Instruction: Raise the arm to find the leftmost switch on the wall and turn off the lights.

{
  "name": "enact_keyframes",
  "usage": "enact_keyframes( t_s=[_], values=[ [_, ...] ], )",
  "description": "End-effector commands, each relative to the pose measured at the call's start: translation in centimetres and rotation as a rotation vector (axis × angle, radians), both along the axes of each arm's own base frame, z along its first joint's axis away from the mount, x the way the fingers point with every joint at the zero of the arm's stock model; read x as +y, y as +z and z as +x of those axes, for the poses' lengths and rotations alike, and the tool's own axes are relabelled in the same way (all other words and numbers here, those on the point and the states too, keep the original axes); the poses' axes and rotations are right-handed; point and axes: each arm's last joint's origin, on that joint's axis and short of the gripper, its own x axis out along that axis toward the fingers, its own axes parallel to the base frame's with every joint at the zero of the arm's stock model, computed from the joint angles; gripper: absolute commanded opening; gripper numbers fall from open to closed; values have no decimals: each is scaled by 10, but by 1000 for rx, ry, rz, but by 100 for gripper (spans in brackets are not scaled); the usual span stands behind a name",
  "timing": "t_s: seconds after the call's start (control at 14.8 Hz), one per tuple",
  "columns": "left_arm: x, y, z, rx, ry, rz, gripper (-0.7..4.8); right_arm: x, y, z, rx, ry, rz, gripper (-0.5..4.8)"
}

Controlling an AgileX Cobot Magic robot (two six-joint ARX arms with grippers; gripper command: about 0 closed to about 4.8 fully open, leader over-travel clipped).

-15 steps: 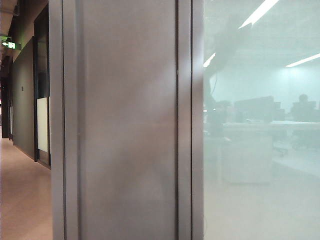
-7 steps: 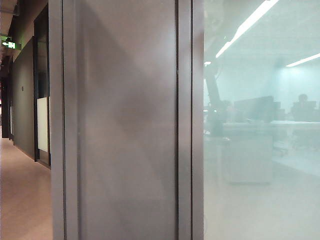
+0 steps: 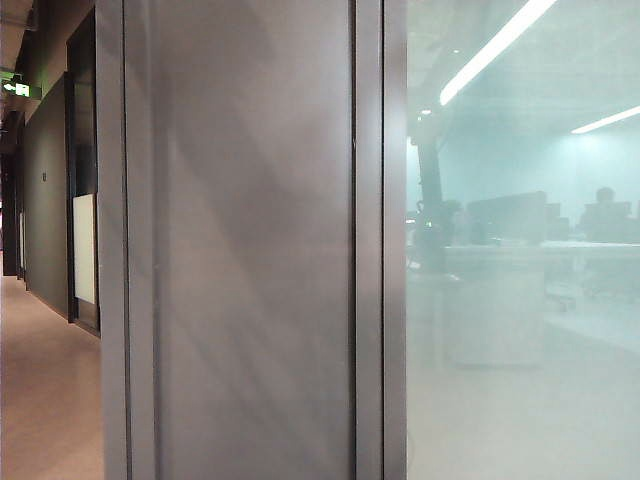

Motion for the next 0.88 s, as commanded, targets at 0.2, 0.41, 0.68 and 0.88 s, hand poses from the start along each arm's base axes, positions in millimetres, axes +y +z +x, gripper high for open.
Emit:
enact_keyframes(
  t_s=[0.2,0.41,0.68,0.88],
  values=[
    [-1,4,-3,-30,-8,4,-5,30,2,-10,-32,395,-181,-1],
    [-3,4,-3,-28,-87,-4,-6,35,1,-13,-21,509,-216,-1],
    [-15,11,-10,-91,-409,53,-6,39,1,-14,-16,547,-227,-1],
    [-32,36,-26,-181,-671,77,-6,40,1,-14,-13,552,-226,-1]
  ],
)
